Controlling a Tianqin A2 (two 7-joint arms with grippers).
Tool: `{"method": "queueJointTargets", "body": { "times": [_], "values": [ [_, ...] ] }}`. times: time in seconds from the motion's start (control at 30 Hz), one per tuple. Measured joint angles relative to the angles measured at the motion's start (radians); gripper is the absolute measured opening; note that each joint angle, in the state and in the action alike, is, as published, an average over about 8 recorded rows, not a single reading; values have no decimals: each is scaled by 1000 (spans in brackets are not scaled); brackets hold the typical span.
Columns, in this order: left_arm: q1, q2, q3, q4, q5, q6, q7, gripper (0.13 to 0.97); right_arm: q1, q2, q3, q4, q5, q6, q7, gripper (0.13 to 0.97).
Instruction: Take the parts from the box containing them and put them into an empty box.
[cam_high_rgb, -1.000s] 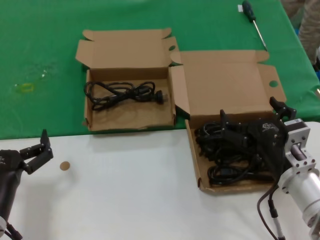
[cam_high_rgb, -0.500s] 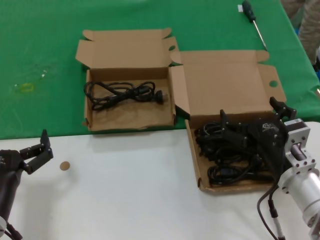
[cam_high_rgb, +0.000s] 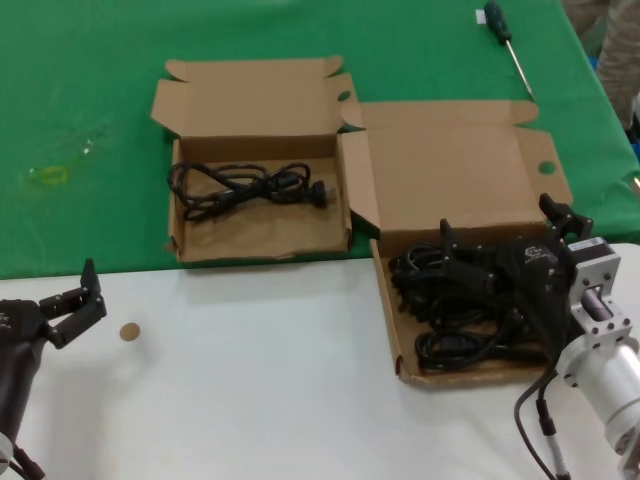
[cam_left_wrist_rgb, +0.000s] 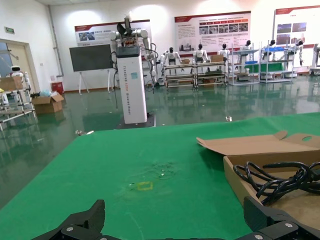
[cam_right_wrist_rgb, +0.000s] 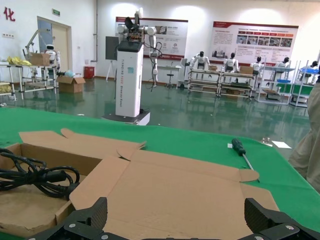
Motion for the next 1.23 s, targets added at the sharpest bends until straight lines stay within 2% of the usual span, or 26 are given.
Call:
{"method": "queueJointTargets", "body": {
  "times": [1.23],
  "values": [
    [0, 0, 0, 0, 0, 0, 0, 966, 0, 0, 0, 0, 0, 0, 0, 966]
  ]
}}
